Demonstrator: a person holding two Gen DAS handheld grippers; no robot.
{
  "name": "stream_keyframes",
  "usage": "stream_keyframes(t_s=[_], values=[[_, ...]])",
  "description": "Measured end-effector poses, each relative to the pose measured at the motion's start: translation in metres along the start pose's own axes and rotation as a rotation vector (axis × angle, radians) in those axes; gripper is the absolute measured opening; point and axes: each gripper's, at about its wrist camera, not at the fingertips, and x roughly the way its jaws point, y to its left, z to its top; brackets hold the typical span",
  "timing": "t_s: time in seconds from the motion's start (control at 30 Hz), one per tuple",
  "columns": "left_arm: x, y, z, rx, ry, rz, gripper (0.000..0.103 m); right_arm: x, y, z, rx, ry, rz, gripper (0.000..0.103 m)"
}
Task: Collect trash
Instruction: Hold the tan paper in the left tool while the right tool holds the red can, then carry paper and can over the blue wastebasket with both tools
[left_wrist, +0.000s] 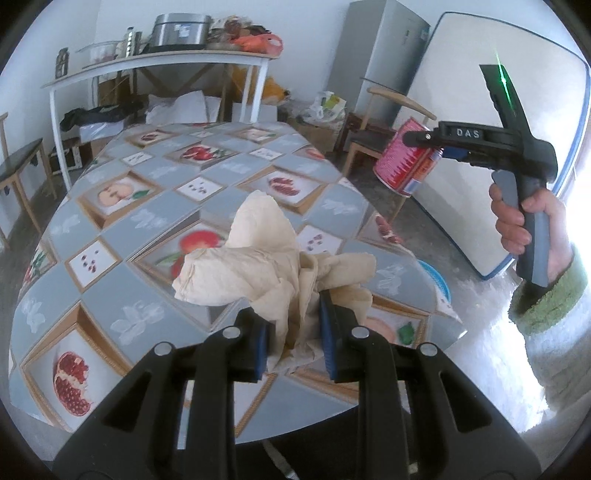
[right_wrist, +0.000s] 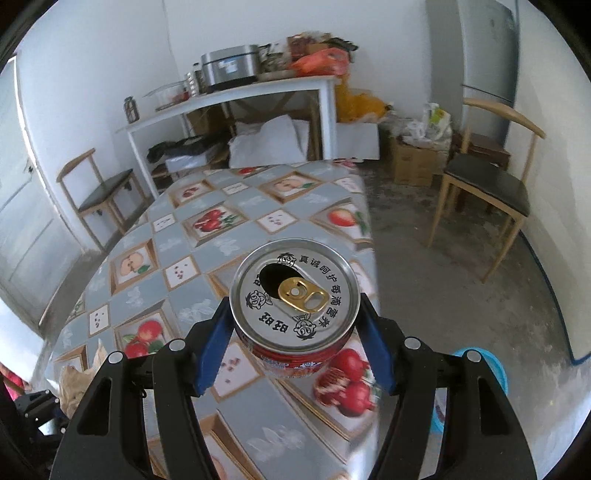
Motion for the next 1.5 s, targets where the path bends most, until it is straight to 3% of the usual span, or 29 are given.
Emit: stream_keyframes(t_s=[0.4,0.8,1.0,1.17,1.27,1.5], values=[[0.009,-0.053,0.018,0.078,0.010,-0.052,0.022,-0.038,-0.079,-0.028,0.124,-0.037,-0.071,0.064],[0.060,-0.129,0.075,0.196,0.089,-0.280,0.022,-0.092,-0.188,-0.084,0.339,-0.079,-0.270,0.064],[0.126,-0.202,0.101,0.240,0.269,-0.449,0.022,-0.086,-0.250,-0.130,0.493,-0.032,-0.301,0.064],[0.203,-0.272,0.102,0.300,0.459,-0.492,0.022,-0.065,-0.292,-0.158,0.589,0.009,-0.325,0.064],[0.253,-0.314,0.094,0.377,0.552,-0.456,0.022,-0.044,-0.322,-0.176,0.657,0.048,-0.324,0.064],[0.360,-0.390,0.065,0.525,0.667,-0.397,0.023,0.006,-0.380,-0.197,0.763,0.105,-0.335,0.064]])
